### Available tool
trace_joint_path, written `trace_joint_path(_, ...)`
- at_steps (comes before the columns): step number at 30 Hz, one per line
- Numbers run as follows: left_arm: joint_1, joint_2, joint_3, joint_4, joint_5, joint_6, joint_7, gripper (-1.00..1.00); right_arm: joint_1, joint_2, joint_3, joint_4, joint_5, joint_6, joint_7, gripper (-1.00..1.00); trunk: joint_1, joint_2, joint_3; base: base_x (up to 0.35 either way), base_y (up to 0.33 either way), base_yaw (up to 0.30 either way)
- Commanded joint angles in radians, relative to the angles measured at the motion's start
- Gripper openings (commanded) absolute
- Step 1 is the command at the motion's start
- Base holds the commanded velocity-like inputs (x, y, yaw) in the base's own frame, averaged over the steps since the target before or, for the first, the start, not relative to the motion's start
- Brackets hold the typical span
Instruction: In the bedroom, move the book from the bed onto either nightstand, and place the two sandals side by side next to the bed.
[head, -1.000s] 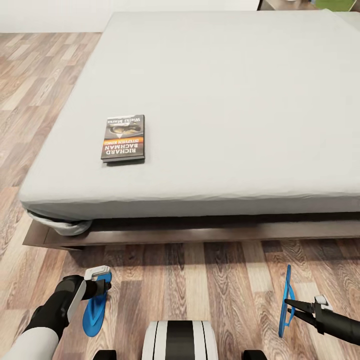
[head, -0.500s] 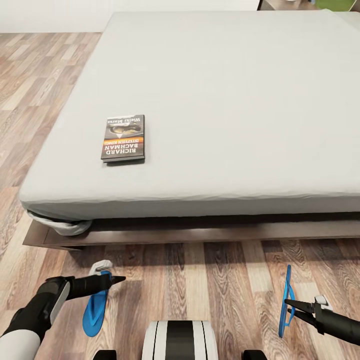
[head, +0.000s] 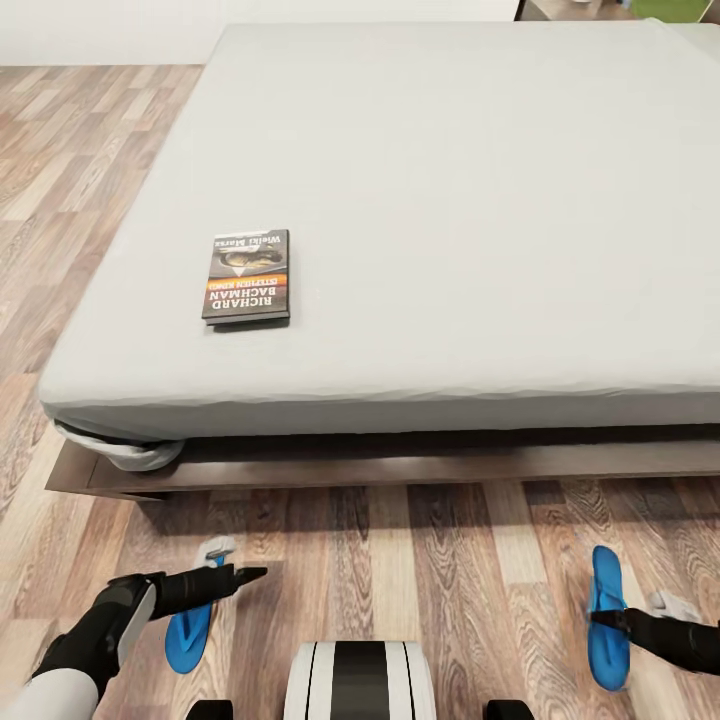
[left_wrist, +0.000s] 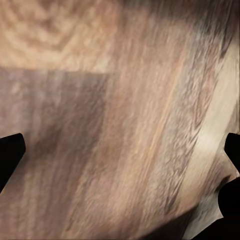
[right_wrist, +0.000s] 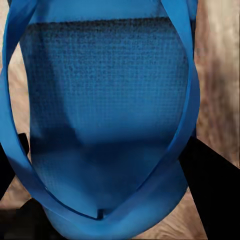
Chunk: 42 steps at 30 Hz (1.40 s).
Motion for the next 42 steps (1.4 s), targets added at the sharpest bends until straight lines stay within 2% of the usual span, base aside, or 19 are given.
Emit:
trace_joint_path(1,0.000,-0.009,0.001,0.001,0.018,0.008,-0.001,1.00,0.000,0.001,-0.002,-0.008,-0.005,0.008,-0.038,-1.00,0.000,0.000,-0.001,0.000,0.000,0.000)
trace_joint_path(3,0.000,-0.029,0.001,0.001,0.042,0.005,0.000,1.00,0.000,0.003,0.000,-0.016,-0.003,0.002,-0.096,-1.00,0.000,0.000,-0.001,0.000,0.000,0.000)
trace_joint_path(5,0.000,-0.040,0.001,0.002,0.054,-0.004,0.000,1.00,0.000,0.005,0.001,-0.019,-0.003,-0.035,-0.124,-1.00,0.000,0.000,-0.001,0.000,0.000,0.000)
trace_joint_path(8,0.000,-0.046,0.002,0.002,0.061,-0.013,0.000,1.00,0.000,0.007,0.001,-0.016,-0.002,-0.128,-0.138,-1.00,0.000,0.000,-0.001,0.000,0.000,0.000)
trace_joint_path(12,0.000,-0.047,0.003,0.002,0.065,-0.017,0.000,1.00,0.000,0.007,0.002,-0.013,-0.001,-0.178,-0.142,-1.00,0.000,0.000,-0.001,0.000,0.000,0.000)
trace_joint_path(23,0.000,-0.047,0.003,0.003,0.067,-0.017,0.000,1.00,0.000,0.008,0.003,-0.014,0.000,-0.201,-0.143,-1.00,0.000,0.000,-0.001,0.000,0.035,0.000)
trace_joint_path(42,0.000,-0.045,0.003,0.003,0.067,-0.017,0.000,1.00,0.000,0.008,0.004,-0.016,0.000,-0.202,-0.143,-1.00,0.000,0.000,-0.001,0.000,0.280,0.000)
